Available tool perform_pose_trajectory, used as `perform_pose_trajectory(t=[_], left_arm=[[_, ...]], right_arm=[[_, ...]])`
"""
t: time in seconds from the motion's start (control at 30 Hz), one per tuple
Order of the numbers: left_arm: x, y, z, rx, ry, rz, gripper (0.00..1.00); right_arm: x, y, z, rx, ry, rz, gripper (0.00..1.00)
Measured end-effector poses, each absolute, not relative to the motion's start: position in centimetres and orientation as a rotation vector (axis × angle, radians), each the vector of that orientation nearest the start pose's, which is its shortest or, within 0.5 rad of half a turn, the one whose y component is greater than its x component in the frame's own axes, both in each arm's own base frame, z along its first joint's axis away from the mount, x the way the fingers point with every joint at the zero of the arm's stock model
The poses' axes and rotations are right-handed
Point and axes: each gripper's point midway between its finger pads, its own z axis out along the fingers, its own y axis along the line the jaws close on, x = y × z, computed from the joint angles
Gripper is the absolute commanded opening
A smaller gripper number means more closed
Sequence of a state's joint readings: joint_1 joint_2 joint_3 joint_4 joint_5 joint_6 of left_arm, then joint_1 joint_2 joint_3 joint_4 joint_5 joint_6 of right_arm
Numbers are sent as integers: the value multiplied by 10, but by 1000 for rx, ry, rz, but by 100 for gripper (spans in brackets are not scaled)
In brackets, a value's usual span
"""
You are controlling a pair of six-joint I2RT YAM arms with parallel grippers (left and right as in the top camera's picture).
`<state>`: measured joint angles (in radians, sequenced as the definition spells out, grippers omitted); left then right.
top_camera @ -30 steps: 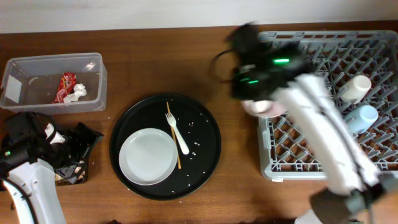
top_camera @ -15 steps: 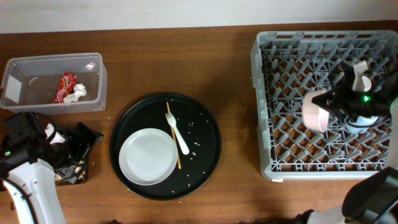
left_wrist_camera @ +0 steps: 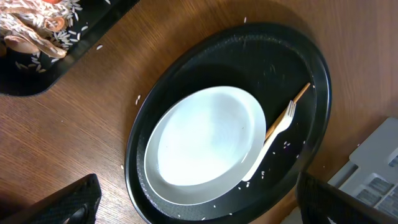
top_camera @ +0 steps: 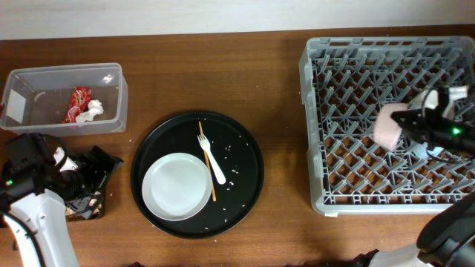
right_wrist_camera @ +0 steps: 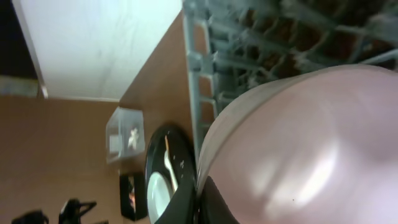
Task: Sort waste into correct bins and load items into the dishwasher rack
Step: 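Carry the pink bowl with right gripper and set it in the rack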
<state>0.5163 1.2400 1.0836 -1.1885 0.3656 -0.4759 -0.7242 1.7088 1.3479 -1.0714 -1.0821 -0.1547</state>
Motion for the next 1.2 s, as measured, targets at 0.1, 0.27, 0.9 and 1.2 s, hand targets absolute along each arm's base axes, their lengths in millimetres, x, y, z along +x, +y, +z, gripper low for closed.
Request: perform_pose_trajectory(t=[0.1,0.27,0.9,1.2], left_arm=[[237,64,156,-1311,2547,-523,99],[238,64,156,-1310,2547,-523,99],[237,64,156,-1311,2547,-523,99],[237,64,156,-1311,2547,-523,99]], right_arm=[[341,-124,191,620,2205,1152,4],[344,-125,202,602,2136,1201,4],[346,-133,181,799,2079,1390,17],[320,-149,180,1024,2276,1121,64]])
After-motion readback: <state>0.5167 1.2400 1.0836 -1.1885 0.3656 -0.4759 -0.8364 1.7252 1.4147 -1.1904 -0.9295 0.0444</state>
